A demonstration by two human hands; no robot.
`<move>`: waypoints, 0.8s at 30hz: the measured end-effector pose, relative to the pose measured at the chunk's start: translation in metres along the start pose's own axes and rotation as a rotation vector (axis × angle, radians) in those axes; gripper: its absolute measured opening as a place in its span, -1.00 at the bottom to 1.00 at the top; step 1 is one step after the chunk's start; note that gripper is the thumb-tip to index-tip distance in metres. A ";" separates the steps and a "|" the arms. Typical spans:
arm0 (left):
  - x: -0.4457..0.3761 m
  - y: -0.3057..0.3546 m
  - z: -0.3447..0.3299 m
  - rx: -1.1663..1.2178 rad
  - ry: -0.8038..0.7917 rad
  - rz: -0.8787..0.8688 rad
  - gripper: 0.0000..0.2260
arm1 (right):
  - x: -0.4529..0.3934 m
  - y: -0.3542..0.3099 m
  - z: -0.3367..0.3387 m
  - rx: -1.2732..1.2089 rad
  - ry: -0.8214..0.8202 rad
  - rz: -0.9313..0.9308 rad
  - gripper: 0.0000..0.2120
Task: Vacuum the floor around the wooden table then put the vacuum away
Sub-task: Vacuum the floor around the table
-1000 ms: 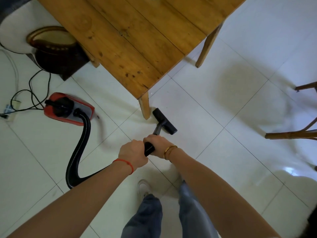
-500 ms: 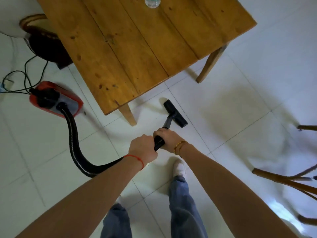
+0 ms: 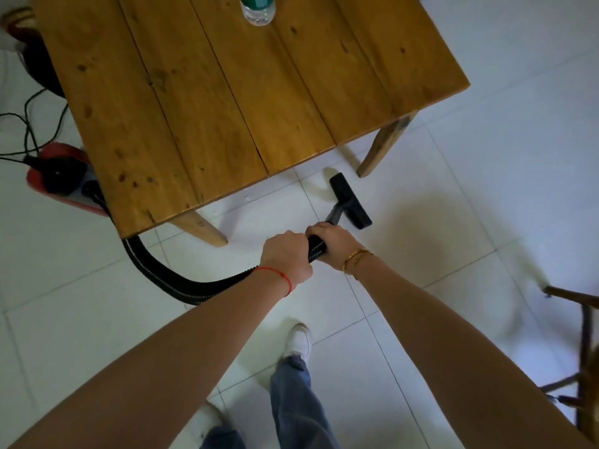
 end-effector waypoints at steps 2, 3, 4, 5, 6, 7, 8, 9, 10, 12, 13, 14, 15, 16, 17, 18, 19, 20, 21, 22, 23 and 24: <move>0.003 0.000 0.002 0.009 -0.001 0.017 -0.81 | -0.001 -0.003 0.003 0.007 -0.019 0.001 -0.80; 0.006 -0.001 0.002 0.016 -0.005 0.025 -0.82 | 0.000 -0.006 0.003 0.012 -0.031 0.006 -0.80; 0.010 -0.004 0.000 0.023 -0.009 0.032 -0.82 | 0.000 -0.010 0.000 0.016 -0.045 0.010 -0.80; 0.016 -0.006 -0.002 0.030 -0.013 0.040 -0.82 | 0.002 -0.015 -0.004 0.018 -0.061 0.014 -0.80; 0.022 -0.010 -0.005 0.035 -0.018 0.048 -0.82 | 0.004 -0.020 -0.009 0.015 -0.077 0.019 -0.80; 0.029 -0.014 -0.009 0.037 -0.024 0.056 -0.81 | 0.006 -0.025 -0.015 0.012 -0.092 0.022 -0.79; 0.037 -0.018 -0.013 0.038 -0.031 0.064 -0.81 | 0.009 -0.031 -0.022 0.009 -0.106 0.028 -0.78; 0.046 -0.023 -0.017 0.039 -0.038 0.072 -0.81 | 0.013 -0.038 -0.030 0.006 -0.119 0.033 -0.77; 0.055 -0.029 -0.023 0.040 -0.044 0.081 -0.81 | 0.016 -0.045 -0.038 0.000 -0.129 0.038 -0.77; 0.076 -0.039 -0.035 0.041 -0.052 0.101 -0.81 | 0.024 -0.059 -0.057 -0.010 -0.151 0.045 -0.75; 0.087 -0.044 -0.042 0.043 -0.054 0.112 -0.81 | 0.028 -0.066 -0.067 -0.011 -0.166 0.050 -0.74; 0.098 -0.049 -0.048 0.045 -0.054 0.124 -0.81 | 0.032 -0.074 -0.077 -0.009 -0.181 0.060 -0.74; 0.110 -0.054 -0.056 0.048 -0.056 0.136 -0.82 | 0.037 -0.082 -0.088 -0.006 -0.197 0.070 -0.73; 0.122 -0.058 -0.063 0.052 -0.060 0.147 -0.82 | 0.042 -0.089 -0.099 -0.006 -0.212 0.080 -0.73; 0.134 -0.062 -0.070 0.062 -0.060 0.161 -0.83 | 0.047 -0.096 -0.109 0.001 -0.226 0.089 -0.73; 0.146 -0.066 -0.078 0.072 -0.059 0.178 -0.83 | 0.052 -0.104 -0.120 0.012 -0.242 0.102 -0.73; 0.157 -0.070 -0.086 0.079 -0.062 0.192 -0.84 | 0.057 -0.110 -0.131 0.023 -0.259 0.114 -0.74; 0.168 -0.073 -0.094 0.084 -0.066 0.204 -0.85 | 0.062 -0.117 -0.141 0.028 -0.272 0.129 -0.75; 0.178 -0.075 -0.102 0.091 -0.072 0.214 -0.86 | 0.067 -0.122 -0.150 0.031 -0.284 0.144 -0.76; 0.187 -0.078 -0.109 0.096 -0.075 0.224 -0.87 | 0.072 -0.127 -0.160 0.030 -0.296 0.158 -0.76; 0.195 -0.079 -0.117 0.099 -0.075 0.235 -0.87 | 0.077 -0.132 -0.168 0.032 -0.310 0.169 -0.76; 0.203 -0.080 -0.123 0.101 -0.072 0.244 -0.88 | 0.082 -0.135 -0.176 0.036 -0.321 0.181 -0.76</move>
Point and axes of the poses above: each hand's wrist, its own x-axis away from the middle knuckle, its own z-axis out of the back of the hand, y = z × x, the point moved 2 cm from there along -x, towards the middle knuckle, and after that the axes turned 11 degrees about -x, right-handed, at the moved point
